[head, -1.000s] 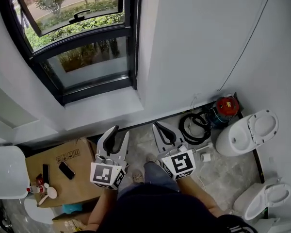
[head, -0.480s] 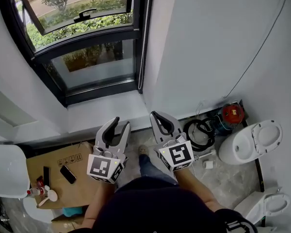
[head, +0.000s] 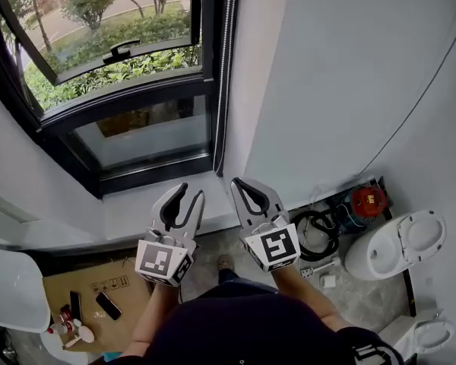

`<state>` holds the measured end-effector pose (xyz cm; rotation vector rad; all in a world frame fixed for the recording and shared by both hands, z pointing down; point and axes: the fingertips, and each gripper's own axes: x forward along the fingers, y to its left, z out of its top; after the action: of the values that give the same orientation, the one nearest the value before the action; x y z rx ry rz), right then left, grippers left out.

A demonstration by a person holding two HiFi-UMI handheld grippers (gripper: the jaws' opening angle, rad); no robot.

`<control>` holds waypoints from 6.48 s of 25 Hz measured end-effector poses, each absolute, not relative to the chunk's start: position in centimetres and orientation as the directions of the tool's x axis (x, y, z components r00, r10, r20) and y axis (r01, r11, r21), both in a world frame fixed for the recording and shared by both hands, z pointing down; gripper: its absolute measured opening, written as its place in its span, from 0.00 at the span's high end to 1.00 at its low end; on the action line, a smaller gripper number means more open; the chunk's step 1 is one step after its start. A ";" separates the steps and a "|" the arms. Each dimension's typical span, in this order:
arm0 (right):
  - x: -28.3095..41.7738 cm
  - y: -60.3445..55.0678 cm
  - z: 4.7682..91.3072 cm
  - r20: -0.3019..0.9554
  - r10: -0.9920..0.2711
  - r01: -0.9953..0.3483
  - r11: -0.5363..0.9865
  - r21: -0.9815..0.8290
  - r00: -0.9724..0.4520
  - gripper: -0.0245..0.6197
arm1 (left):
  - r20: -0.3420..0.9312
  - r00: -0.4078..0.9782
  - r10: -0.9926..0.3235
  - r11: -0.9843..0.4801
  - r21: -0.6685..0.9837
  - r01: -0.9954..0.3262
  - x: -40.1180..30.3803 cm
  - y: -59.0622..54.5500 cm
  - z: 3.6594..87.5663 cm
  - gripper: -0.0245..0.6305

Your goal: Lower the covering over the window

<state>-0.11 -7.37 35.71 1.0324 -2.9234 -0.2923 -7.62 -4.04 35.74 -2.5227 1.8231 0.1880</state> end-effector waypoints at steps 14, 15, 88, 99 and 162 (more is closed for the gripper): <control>-2.8 -16.2 35.0 -0.090 -0.573 -0.578 0.789 0.207 -0.815 0.94 | -0.091 0.307 -0.947 -0.310 0.023 -0.951 -8.5 -14.2 36.8 0.76; -2.8 -16.5 35.0 -0.087 -0.579 -0.583 0.785 0.209 -0.811 0.94 | -0.090 0.313 -0.946 -0.316 0.025 -0.948 -8.5 -14.8 36.8 0.76; -5.9 -25.0 30.2 -0.151 -0.790 -0.805 0.581 0.122 -0.594 0.94 | 0.026 0.387 -0.922 -0.388 -0.079 -0.918 -10.8 -38.8 36.6 0.94; -5.8 -23.4 30.7 -0.150 -0.754 -0.768 0.635 0.083 -0.640 0.94 | 0.060 0.467 -0.882 -0.470 -0.029 -0.882 -11.4 -29.5 36.8 0.95; -7.8 -19.1 35.8 0.052 -0.656 -0.654 0.755 0.047 -0.753 0.94 | 0.262 0.643 -0.720 -0.590 0.258 -0.765 -6.3 -17.4 50.9 0.95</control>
<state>-7.84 -19.08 35.81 1.0773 -2.8812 -0.0394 -6.25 -17.42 50.90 -3.1566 1.4821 -0.2293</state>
